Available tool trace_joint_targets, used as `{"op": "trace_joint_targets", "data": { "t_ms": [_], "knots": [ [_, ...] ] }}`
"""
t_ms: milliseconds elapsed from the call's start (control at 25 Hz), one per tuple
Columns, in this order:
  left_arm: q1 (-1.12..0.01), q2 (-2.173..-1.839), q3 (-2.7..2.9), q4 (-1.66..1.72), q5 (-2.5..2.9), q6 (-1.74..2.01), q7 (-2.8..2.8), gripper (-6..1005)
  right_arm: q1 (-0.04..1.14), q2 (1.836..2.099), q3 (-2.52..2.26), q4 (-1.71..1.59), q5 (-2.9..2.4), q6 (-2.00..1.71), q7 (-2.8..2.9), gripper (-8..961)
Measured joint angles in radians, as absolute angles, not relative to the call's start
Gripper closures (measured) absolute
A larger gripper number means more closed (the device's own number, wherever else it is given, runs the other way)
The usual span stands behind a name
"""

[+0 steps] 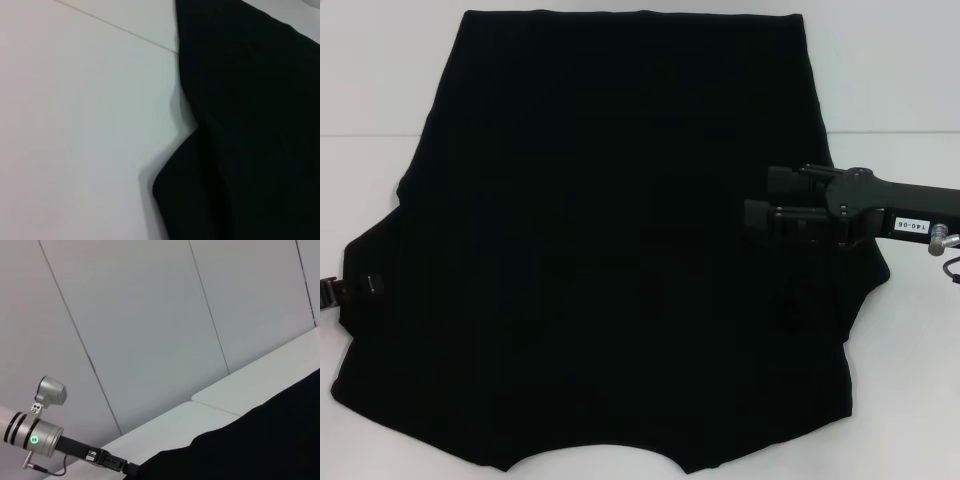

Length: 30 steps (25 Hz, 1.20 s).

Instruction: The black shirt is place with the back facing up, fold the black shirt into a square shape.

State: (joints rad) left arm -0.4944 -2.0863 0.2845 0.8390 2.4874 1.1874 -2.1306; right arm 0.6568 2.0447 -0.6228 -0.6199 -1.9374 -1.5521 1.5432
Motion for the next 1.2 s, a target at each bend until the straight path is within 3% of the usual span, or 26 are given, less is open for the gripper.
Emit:
{"op": "trace_joint_targets", "data": {
  "t_ms": [400,600,1040,1200],
  "knots": [
    [-0.497,-2.086,0.291,0.839,2.495,1.179,-2.131,305,0.655,2.045,-0.623,-0.618,-1.937,-1.553,1.545,68],
    [-0.499,-2.086,0.293,0.838,2.504,1.176,-2.131,495,0.656,2.045,-0.621,-0.618,-1.937,-1.557,1.545,67],
    [-0.501,-2.086,0.293,0.825,2.509,1.151,-2.13,730,0.654,2.045,-0.621,-0.618,-1.937,-1.559,1.545,67],
    [-0.503,-2.086,0.293,0.825,2.509,1.15,-2.131,908,0.655,2.045,-0.621,-0.619,-1.937,-1.559,1.545,67]
  ]
}}
